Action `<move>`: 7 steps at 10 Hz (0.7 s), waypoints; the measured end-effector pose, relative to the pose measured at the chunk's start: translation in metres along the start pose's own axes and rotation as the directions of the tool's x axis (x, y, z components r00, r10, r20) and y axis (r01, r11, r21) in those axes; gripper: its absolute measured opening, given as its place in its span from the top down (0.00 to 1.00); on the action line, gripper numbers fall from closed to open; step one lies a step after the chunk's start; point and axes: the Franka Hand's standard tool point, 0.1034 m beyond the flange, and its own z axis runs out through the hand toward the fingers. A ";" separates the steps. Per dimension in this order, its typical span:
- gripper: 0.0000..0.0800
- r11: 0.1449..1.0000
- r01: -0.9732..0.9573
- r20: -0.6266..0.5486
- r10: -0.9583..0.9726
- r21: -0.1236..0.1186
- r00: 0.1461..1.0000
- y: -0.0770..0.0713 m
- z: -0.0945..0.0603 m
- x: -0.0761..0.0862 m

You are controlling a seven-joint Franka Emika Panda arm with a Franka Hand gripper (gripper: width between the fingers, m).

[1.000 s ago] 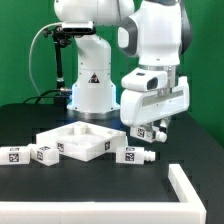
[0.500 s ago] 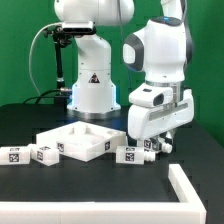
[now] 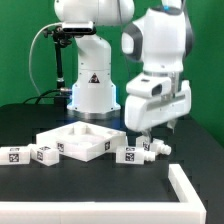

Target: Assemble one leg

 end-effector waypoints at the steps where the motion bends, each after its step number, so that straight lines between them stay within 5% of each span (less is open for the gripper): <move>1: 0.19 1.000 0.020 0.016 -0.020 -0.006 1.000 0.021 -0.024 -0.005; 3: 0.19 0.996 0.090 0.006 -0.090 -0.019 0.996 0.063 -0.049 -0.008; 4: 0.19 0.994 0.104 -0.003 -0.104 -0.023 0.995 0.082 -0.049 -0.007; 7: 0.19 0.996 0.083 0.000 -0.083 -0.020 0.997 0.080 -0.047 -0.007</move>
Offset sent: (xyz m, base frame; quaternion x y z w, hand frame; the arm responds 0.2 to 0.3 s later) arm 0.0665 -0.0584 0.0142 0.0263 0.0266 -0.0857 0.9956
